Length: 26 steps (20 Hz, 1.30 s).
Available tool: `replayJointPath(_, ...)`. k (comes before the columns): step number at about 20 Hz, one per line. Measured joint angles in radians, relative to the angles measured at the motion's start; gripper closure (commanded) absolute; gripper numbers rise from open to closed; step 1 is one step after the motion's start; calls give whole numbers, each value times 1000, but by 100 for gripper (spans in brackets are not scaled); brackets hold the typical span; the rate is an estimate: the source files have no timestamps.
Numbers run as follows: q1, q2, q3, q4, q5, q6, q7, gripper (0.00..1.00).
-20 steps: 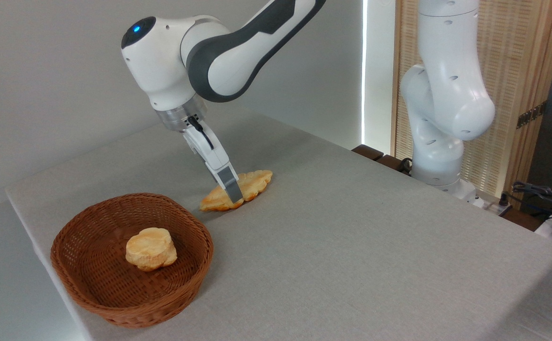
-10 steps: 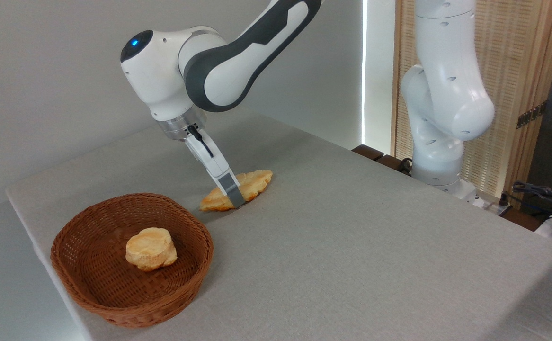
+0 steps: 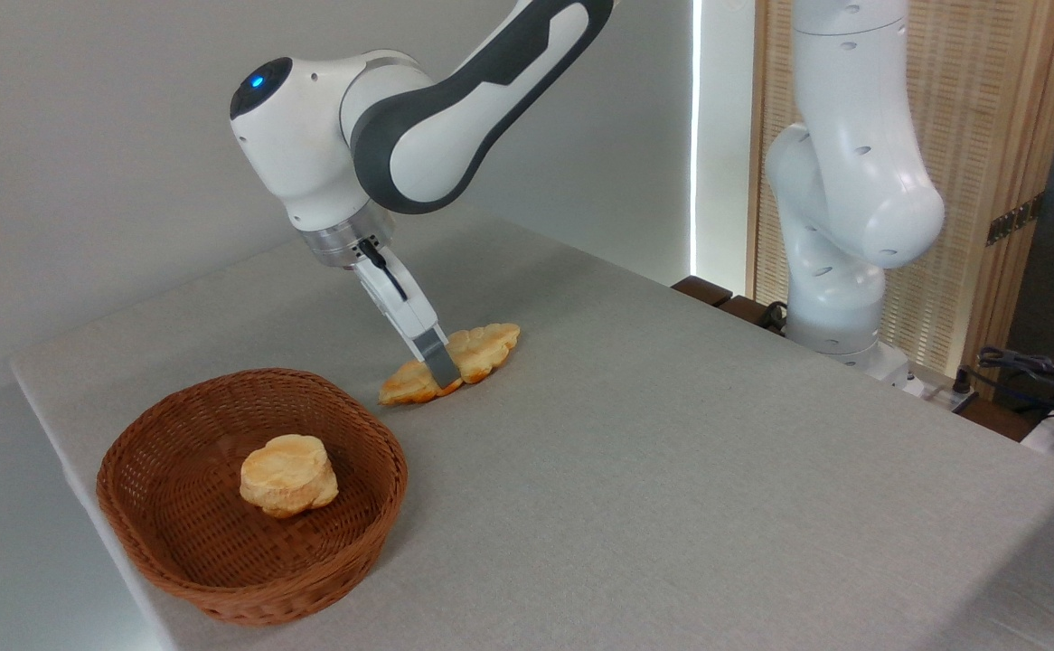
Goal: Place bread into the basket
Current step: 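Lift the held loaf and carry it over the wicker basket, then lower the loaf into the basket beside the round roll and release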
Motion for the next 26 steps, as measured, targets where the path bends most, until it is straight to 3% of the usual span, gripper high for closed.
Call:
replayJointPath(7, 0, -42, 1, 18, 0, -15, 0, 55)
replayJointPath(14, 7, -117, 18, 136, 0, -44, 0, 55)
replayJointPath(16, 10, -112, 43, 145, 0, 42, 0, 40)
replayJointPath(17, 11, -107, 60, 145, 0, 85, 0, 29)
replayJointPath(18, 13, -102, 80, 145, 0, 129, 0, 7)
replayJointPath(19, 14, -95, 99, 145, -5, 179, 0, 1)
replayJointPath(26, 17, 2, 133, 145, -83, 459, -11, 0)
